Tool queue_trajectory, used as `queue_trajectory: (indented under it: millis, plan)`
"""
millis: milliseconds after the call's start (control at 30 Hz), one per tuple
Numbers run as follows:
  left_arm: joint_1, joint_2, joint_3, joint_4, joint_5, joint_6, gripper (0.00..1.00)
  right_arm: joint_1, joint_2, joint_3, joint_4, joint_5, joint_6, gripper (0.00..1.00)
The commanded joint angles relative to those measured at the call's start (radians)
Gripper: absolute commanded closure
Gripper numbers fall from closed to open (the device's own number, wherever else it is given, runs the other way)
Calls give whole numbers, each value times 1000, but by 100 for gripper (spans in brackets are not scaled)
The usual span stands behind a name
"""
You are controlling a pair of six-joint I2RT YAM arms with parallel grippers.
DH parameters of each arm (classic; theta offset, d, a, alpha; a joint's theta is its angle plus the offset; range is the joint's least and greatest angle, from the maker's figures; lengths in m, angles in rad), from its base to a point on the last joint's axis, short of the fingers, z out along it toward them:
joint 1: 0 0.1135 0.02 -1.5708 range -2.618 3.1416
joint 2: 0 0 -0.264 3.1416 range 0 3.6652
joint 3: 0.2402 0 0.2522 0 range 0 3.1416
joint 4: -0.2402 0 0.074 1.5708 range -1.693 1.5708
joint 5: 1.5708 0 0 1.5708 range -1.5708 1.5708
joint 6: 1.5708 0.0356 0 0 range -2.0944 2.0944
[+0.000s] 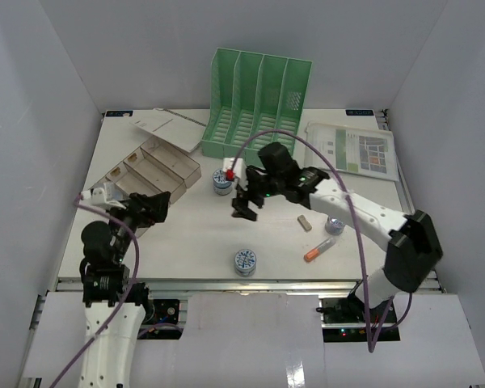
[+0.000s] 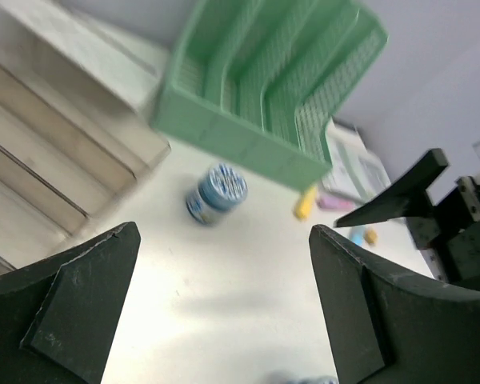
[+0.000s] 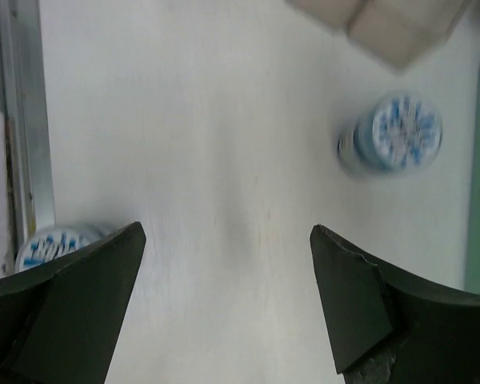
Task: Organize the desk
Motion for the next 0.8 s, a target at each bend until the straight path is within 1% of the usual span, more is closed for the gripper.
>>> queue_trajectory:
  millis: [0, 33, 100, 133, 233, 367, 400, 467, 533, 567, 767]
  plan:
    - [-5, 256, -1, 66, 296, -121, 2, -253, -274, -257, -38, 24, 136, 10]
    - [-35, 312, 12, 66, 322, -123, 2, -320, -354, -285, -20, 65, 146, 10]
    - [-113, 381, 36, 71, 321, -126, 2, -459, -488, -351, -30, 124, 160, 10]
    - [-160, 411, 54, 71, 309, -124, 2, -511, -523, -368, -43, 158, 167, 10]
    - [-303, 465, 99, 89, 191, -132, 2, -582, -543, -405, -102, 300, 221, 10]
    - [-490, 555, 146, 103, 87, -145, 2, -633, -504, -446, -118, 347, 317, 10]
    - [-519, 576, 147, 103, 70, -148, 2, -636, -483, -449, -118, 343, 332, 10]
    - [-600, 583, 127, 109, 36, -168, 2, -639, -447, -443, -125, 345, 357, 10]
    - [-654, 574, 98, 121, -4, -192, 2, -644, -405, -423, -139, 378, 368, 10]
    - [-676, 567, 84, 127, -23, -207, 2, -645, -385, -419, -145, 394, 371, 10]
    - [-722, 533, 10, 155, -55, -245, 2, -651, -339, -428, -147, 401, 376, 10]
